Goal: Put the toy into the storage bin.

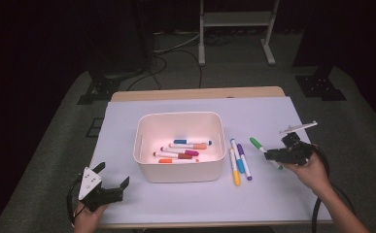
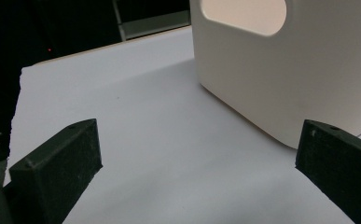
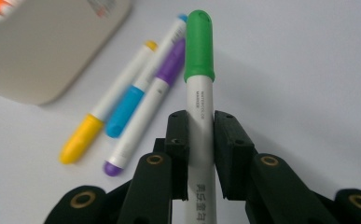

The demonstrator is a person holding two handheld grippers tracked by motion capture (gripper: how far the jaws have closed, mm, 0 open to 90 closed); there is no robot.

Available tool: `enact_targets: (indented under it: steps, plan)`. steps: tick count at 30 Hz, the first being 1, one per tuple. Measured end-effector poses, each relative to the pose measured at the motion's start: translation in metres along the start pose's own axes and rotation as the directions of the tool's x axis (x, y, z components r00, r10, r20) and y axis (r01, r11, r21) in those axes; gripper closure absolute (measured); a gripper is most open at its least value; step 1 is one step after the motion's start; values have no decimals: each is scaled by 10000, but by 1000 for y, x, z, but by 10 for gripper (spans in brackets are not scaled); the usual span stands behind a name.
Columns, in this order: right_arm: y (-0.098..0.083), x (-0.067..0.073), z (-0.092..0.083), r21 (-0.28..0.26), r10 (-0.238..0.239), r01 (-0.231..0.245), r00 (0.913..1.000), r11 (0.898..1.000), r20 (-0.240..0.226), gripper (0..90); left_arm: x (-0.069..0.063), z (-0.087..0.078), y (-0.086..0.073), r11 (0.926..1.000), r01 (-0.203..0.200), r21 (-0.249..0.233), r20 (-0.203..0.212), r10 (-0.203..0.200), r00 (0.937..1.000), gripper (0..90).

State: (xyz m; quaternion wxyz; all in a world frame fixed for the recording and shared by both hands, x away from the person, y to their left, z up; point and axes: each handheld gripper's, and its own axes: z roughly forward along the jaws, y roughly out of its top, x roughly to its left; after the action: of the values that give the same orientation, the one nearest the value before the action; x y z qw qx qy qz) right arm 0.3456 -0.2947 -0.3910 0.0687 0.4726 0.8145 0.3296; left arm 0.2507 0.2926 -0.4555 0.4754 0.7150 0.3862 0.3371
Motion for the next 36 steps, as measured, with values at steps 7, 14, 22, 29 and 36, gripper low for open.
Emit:
enact_targets:
  steps: [7, 14, 22, 29, 36]
  plan:
    - [24, 18, -32, -566, -370, 344, 9983, 9978, -458, 759, 0, 0, 0, 9999, 72, -79, -7, -72, 10000, 0]
    - [51, 45, -57, -819, -1137, 1072, 9903, 9909, -801, 759, 0, 0, 0, 9999, 79, -111, -3, -79, 10000, 0]
    - [80, 85, -73, -1034, -2280, 2156, 9652, 9710, -1283, 759, 0, -1, 0, 9999, 84, -72, 22, -84, 10000, 0]
    - [104, 123, -73, -1063, -3239, 3090, 9289, 9451, -1794, 759, 0, 0, 0, 9999, 90, -71, 42, -90, 10000, 0]
    - [127, 153, -59, -916, -3868, 3760, 8879, 9221, -2491, 759, 1, 0, 0, 9999, 101, -78, 71, -101, 9999, 0]
